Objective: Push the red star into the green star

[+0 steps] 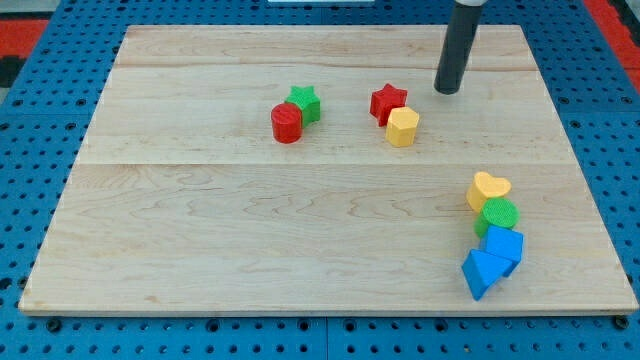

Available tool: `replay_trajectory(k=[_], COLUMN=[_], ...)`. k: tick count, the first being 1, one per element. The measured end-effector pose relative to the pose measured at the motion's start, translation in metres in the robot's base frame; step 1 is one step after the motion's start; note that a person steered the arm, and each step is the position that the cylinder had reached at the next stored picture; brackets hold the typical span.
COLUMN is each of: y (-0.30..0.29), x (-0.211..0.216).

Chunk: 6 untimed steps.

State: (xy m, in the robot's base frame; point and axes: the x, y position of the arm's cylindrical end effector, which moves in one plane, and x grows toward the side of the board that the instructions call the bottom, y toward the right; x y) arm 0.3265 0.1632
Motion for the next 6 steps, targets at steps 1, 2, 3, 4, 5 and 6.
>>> replay_trajectory(k=[1, 2, 3, 4, 5, 6], y=[-0.05, -0.111, -0.133, -0.101, -0.142, -0.134], x=[0.033, 0.03, 0.025, 0.006, 0.014, 0.026])
